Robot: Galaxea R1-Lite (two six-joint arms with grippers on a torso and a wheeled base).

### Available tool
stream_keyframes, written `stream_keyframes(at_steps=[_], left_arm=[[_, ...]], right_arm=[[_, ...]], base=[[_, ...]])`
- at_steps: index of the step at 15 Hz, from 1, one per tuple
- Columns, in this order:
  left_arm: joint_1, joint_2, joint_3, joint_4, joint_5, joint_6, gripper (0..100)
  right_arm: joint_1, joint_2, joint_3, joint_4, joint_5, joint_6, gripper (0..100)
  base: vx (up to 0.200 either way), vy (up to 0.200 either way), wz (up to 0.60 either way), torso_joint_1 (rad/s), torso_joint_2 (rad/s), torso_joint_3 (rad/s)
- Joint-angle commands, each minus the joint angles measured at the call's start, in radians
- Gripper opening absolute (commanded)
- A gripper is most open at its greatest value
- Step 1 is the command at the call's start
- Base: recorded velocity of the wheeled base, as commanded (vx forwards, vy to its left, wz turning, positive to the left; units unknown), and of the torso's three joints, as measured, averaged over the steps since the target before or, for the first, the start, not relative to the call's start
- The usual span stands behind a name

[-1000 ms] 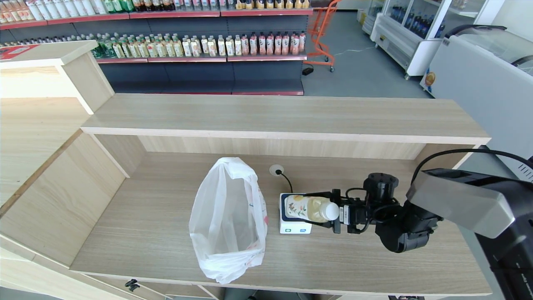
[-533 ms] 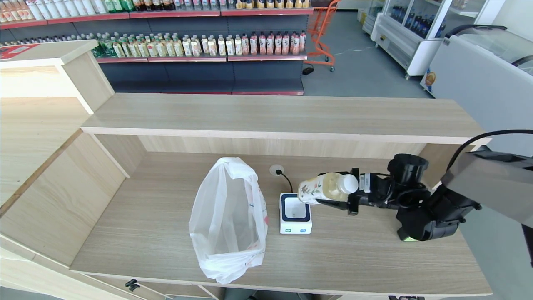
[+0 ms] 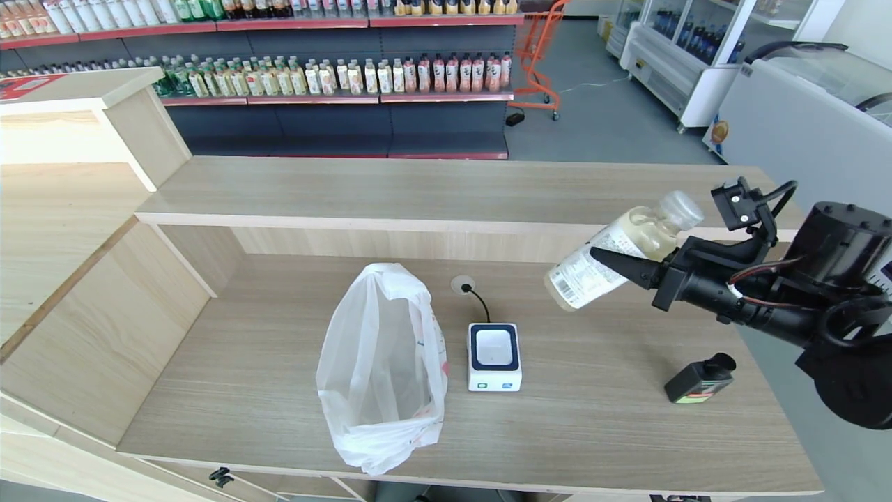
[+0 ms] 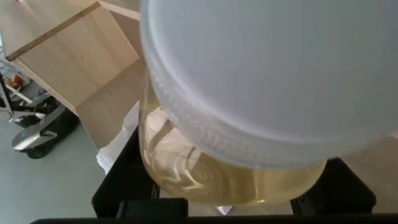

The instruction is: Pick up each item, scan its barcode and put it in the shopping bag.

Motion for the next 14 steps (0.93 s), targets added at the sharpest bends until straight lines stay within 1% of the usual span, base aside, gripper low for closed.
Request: stream_keyframes(at_steps=[1, 3, 5, 7, 9, 10, 12, 14], left_arm=[[0.0, 0.0, 0.0, 0.0, 0.0, 0.0, 100], [0.0, 0.0, 0.0, 0.0, 0.0, 0.002, 100], [0.0, 0.0, 0.0, 0.0, 0.0, -0.002, 100], [0.0, 0.0, 0.0, 0.0, 0.0, -0.003, 100], [0.0, 0.0, 0.0, -0.002, 0.0, -0.011, 100], [0.0, 0.0, 0.0, -0.002, 0.002, -0.017, 100], [0.0, 0.0, 0.0, -0.002, 0.002, -0.017, 100], [0.0, 0.0, 0.0, -0.002, 0.002, -0.015, 100]], right_arm=[[0.011, -0.1, 0.023, 0.025, -0.026, 0.044, 0], [0.011, -0.115, 0.035, 0.03, -0.034, 0.066, 0], [0.011, -0.14, 0.08, 0.031, -0.034, 0.067, 0], [0.012, -0.158, 0.123, 0.031, -0.034, 0.077, 0], [0.017, -0.169, 0.137, 0.037, -0.034, 0.13, 0], [0.02, -0.183, 0.135, 0.08, -0.034, 0.162, 0], [0.023, -0.2, 0.126, 0.152, -0.032, 0.179, 0], [0.054, -0.181, 0.109, 0.166, -0.032, 0.189, 0]], base=[[0.0, 0.0, 0.0, 0.0, 0.0, 0.0], [0.0, 0.0, 0.0, 0.0, 0.0, 0.0], [0.0, 0.0, 0.0, 0.0, 0.0, 0.0], [0.0, 0.2, 0.0, 0.002, 0.0, 0.005], [0.0, 0.2, 0.0, -0.01, 0.0, 0.005], [0.0, 0.2, 0.0, 0.017, 0.01, -0.002], [0.0, 0.2, 0.0, 0.014, 0.0, 0.0], [0.0, 0.2, 0.0, -0.005, 0.0, 0.002]])
